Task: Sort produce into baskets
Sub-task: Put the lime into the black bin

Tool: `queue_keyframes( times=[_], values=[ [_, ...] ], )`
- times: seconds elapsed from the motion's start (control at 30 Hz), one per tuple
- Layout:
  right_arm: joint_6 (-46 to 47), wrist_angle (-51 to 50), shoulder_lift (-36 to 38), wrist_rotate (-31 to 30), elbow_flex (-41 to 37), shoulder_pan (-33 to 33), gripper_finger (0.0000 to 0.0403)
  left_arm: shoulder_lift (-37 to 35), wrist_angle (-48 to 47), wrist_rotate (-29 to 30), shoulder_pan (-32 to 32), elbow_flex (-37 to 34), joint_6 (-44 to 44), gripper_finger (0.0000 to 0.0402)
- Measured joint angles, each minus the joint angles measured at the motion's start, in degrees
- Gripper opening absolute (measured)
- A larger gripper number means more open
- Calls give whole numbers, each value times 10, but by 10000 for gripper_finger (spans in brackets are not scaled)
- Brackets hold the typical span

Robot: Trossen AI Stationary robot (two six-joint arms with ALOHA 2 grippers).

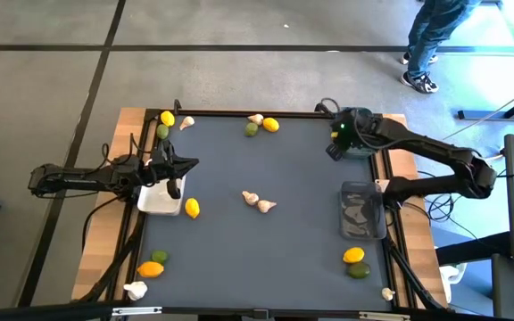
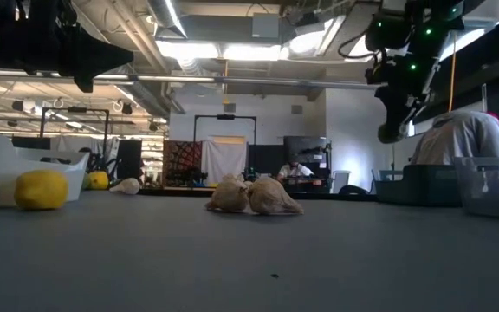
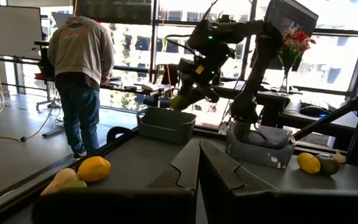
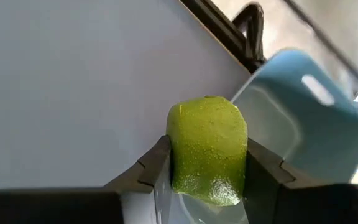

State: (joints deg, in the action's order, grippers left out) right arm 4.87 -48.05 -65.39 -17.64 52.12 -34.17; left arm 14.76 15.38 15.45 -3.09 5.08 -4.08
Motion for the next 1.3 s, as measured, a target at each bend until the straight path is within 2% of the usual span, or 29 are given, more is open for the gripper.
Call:
queue_keyframes(
  times=[0.2,0.57,0.9,1.3],
  values=[
    [1,12,-9,31,-3,-76,136,0,-2,0,1,0,-5,6],
    [0,57,-52,81,-66,-159,136,0,-17,0,1,0,-16,6],
    [-2,104,-96,97,-89,-173,136,0,-16,0,1,0,-16,6],
    [-12,111,-108,93,-89,-173,136,0,-16,0,1,0,-18,6]
  ],
)
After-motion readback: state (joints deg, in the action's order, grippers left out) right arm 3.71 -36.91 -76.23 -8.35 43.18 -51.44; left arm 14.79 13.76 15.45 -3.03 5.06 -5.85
